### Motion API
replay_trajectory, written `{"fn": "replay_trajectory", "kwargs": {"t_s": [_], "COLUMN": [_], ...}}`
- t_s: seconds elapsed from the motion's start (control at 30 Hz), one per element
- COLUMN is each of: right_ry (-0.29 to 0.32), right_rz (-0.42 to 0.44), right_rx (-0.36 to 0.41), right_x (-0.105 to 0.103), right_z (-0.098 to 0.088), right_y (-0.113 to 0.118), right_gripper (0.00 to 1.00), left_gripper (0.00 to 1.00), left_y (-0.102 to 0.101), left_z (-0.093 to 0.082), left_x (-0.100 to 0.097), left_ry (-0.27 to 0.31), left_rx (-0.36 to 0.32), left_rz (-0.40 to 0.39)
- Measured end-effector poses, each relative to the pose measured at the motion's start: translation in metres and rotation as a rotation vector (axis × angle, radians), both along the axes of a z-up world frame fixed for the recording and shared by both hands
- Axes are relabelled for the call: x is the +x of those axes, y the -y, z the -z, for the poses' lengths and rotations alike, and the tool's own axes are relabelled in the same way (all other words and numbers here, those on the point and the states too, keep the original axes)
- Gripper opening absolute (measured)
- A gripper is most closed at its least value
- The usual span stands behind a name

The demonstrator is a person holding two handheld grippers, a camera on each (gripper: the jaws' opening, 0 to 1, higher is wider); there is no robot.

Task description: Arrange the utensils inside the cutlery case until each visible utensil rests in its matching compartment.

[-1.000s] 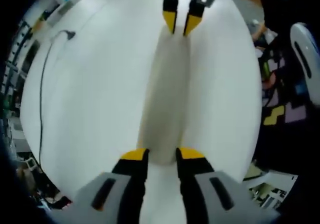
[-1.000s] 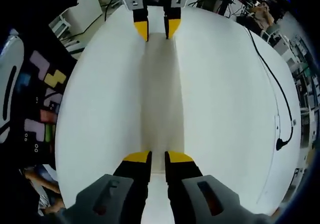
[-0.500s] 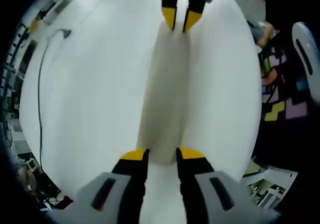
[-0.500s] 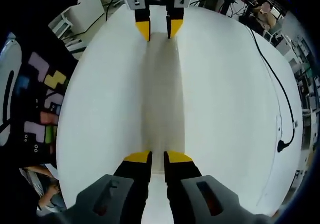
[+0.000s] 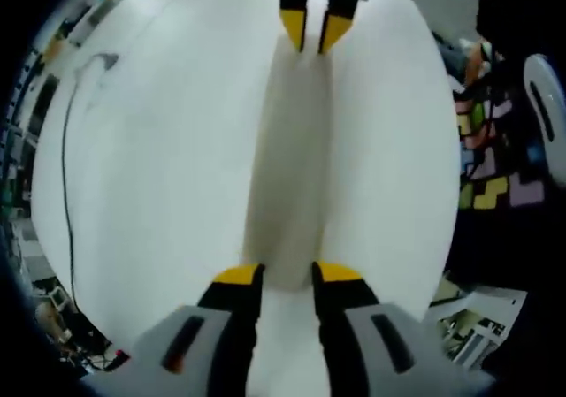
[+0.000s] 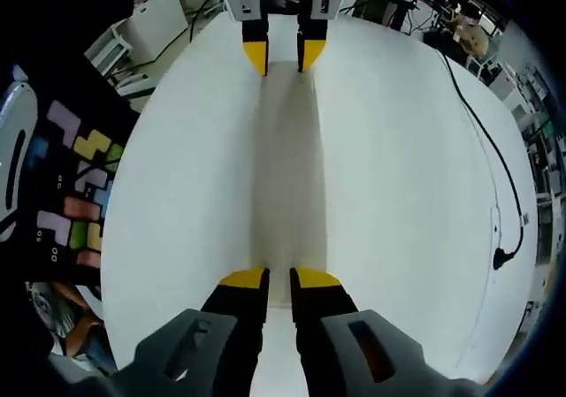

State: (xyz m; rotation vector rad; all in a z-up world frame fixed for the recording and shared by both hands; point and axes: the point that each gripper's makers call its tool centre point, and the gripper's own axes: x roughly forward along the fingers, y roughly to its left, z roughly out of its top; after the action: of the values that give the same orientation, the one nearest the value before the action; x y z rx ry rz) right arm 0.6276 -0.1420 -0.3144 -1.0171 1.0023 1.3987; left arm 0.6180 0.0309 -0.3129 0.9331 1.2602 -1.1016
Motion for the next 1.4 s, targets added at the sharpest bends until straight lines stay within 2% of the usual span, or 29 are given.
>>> {"fn": "replay_trajectory", "kwargs": {"t_s": [0.07,0.23,0.47,0.6,0.83,0.97,1.03,1.13,1.2,1.27,1.4], "right_ry": [0.008,0.017,0.061,0.063,0.093,0.045,0.05,0.074,0.079,0.07,0.056], "right_rz": [-0.006,0.061,0.002,0.045,0.049,0.069,0.072,0.074,0.068,0.072,0.089], "right_rx": [-0.017,-0.062,-0.081,-0.031,-0.004,0.01,0.055,0.078,0.069,0.056,0.039], "right_x": [-0.001,0.0,-0.006,-0.006,-0.003,-0.009,-0.01,-0.01,-0.013,-0.015,-0.015], "right_z": [0.0,0.0,0.0,-0.001,-0.003,-0.006,-0.015,-0.025,-0.023,-0.018,-0.007], "right_y": [-0.001,-0.001,0.001,0.003,0.003,0.006,0.004,0.009,0.014,0.019,0.024], "right_gripper": [0.09,0.09,0.07,0.07,0.11,0.19,0.2,0.28,0.35,0.36,0.39], "left_gripper": [0.25,0.24,0.25,0.24,0.24,0.31,0.32,0.37,0.42,0.47,0.49], "left_y": [0.0,-0.001,-0.001,-0.002,-0.003,0.008,0.006,0.001,-0.001,-0.003,-0.009], "left_z": [0.0,-0.001,-0.001,-0.003,-0.006,-0.009,-0.013,-0.015,-0.015,-0.013,-0.005], "left_x": [-0.001,-0.002,-0.005,-0.007,-0.006,0.0,0.0,0.001,0.003,0.004,0.01], "left_ry": [0.001,-0.009,-0.008,0.022,0.057,0.084,0.087,0.118,0.143,0.154,0.158], "left_rx": [0.015,0.026,0.042,0.005,-0.076,-0.167,-0.187,-0.221,-0.247,-0.266,-0.26], "left_rz": [0.001,0.01,0.022,0.023,0.029,0.031,0.022,0.049,0.068,0.085,0.076]}}
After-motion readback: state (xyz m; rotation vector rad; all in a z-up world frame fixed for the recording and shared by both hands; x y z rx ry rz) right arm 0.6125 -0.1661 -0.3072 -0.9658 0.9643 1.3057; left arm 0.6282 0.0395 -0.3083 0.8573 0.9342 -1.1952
